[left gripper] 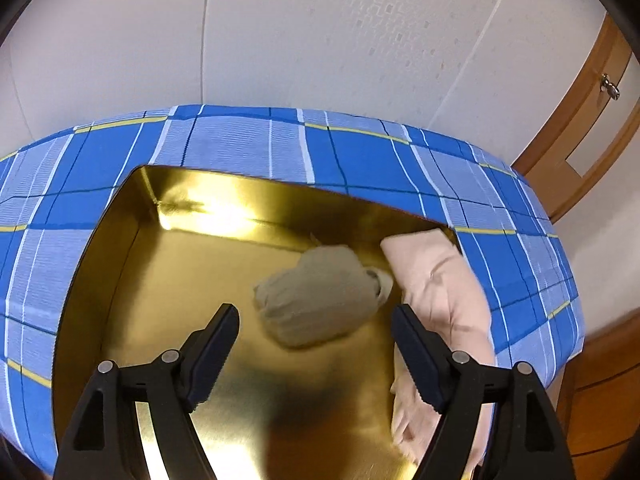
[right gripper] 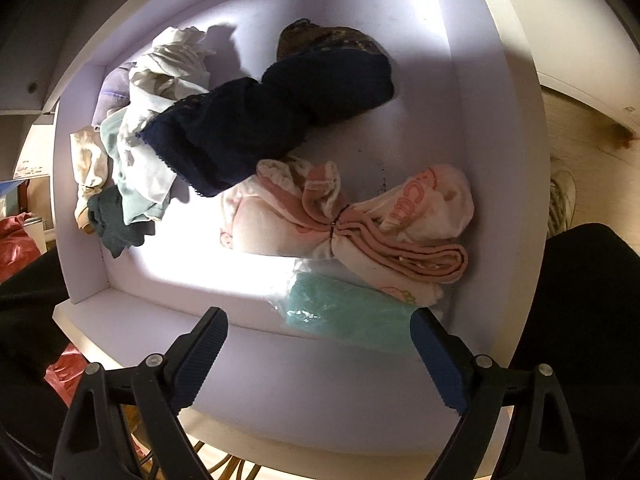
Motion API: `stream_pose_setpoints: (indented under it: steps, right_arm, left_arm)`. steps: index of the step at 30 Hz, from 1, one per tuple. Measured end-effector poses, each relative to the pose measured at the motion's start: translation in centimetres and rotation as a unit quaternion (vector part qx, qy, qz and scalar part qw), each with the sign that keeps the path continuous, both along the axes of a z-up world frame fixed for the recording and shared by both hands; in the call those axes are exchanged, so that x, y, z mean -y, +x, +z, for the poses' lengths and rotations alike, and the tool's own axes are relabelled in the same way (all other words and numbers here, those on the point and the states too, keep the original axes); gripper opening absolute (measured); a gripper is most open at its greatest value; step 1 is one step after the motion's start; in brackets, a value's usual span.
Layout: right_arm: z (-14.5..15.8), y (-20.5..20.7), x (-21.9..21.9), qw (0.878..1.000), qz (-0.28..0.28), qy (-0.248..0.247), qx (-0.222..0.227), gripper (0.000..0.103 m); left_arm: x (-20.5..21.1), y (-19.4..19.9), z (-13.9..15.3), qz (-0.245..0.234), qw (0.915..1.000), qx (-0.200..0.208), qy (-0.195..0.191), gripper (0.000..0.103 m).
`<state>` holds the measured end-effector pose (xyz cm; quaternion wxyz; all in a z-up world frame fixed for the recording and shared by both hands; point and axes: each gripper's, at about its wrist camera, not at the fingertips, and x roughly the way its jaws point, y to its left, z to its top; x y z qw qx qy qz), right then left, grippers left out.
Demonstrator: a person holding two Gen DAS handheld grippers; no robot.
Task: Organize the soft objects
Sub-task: 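Lower the green knit item into the gold tray and open the left gripper, then move the empty left tool back down over the drawer clothes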
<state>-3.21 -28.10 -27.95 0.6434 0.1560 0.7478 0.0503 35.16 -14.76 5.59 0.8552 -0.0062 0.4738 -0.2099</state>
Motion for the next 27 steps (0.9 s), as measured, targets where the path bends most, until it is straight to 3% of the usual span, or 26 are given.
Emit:
stream_pose_setpoints:
  steps: [5,15,27]
  right_arm:
    - [0.1,0.0,0.6,1.0,-0.002,-0.001,0.001,0.093]
    - [-0.1,-0.2,1.0,1.0,0.001,-0.015,0.001,0.093]
    - [-1.0,0.0,0.4,0.999,0.03,-0.036,-0.006,0.093]
  left_arm:
    - [-2.1,-1.8,0.1,0.004,0.9999,-0.001,-0.011,0.08]
    - [-5.8,-6.2,2.4,-0.01,0.999,0.038,-0.022,0.08]
    - [-10.0,-11.7,1.8,-0.017,0.9986,0.033,-0.038,0.08]
